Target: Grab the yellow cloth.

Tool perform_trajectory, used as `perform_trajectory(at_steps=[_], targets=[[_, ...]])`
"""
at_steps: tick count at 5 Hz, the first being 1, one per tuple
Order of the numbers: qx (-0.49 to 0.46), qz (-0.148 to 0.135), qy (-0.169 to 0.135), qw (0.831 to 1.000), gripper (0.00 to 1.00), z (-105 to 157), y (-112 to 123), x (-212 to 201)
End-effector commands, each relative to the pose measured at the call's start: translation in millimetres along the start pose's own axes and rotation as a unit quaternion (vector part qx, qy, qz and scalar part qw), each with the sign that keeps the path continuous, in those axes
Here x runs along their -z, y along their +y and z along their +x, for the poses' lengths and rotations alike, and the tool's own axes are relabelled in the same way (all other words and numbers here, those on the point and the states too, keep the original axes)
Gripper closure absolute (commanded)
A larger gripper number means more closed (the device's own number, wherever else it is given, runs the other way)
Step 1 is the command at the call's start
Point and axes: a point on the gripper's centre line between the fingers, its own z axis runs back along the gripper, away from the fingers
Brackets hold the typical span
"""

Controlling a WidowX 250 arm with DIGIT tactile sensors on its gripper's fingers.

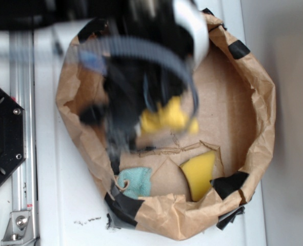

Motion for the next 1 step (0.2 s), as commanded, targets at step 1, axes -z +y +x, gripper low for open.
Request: perform_trajectory(at_steps=[1], targets=[[-0.021, 0.048, -0.081, 0.995, 1.00, 18.5, 25.7, -37.2]])
